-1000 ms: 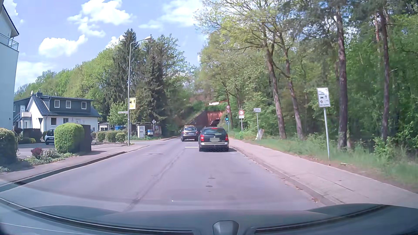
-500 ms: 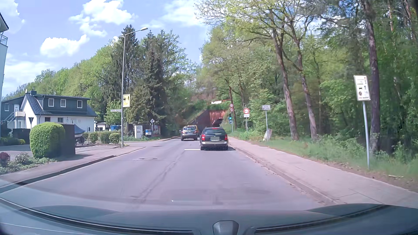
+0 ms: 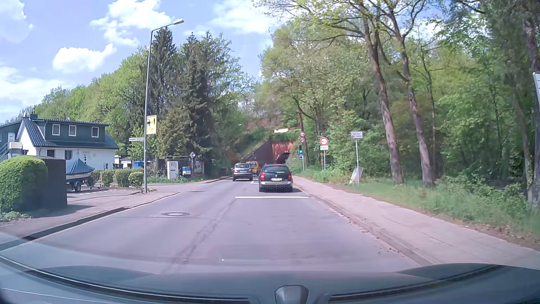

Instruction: Follow the waypoints while adhering to traffic rules and regulations

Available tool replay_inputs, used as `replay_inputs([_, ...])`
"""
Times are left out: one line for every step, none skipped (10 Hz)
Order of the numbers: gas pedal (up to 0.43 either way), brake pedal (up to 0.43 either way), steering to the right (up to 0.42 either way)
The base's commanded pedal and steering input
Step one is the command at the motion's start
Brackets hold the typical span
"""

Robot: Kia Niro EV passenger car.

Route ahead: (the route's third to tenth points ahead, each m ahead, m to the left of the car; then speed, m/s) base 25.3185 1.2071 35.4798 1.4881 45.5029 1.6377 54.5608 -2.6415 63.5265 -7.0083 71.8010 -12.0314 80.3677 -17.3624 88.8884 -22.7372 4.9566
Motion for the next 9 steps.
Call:
replay_inputs([0.130,0.000,-0.005])
replay_inputs([0.138,0.000,-0.005])
replay_inputs([0.138,0.000,-0.005])
replay_inputs([0.138,0.000,-0.005])
replay_inputs([0.138,0.000,-0.005])
replay_inputs([0.138,0.000,-0.005])
replay_inputs([0.138,0.000,-0.005])
replay_inputs([0.138,0.000,-0.006])
replay_inputs([0.138,0.000,-0.008])
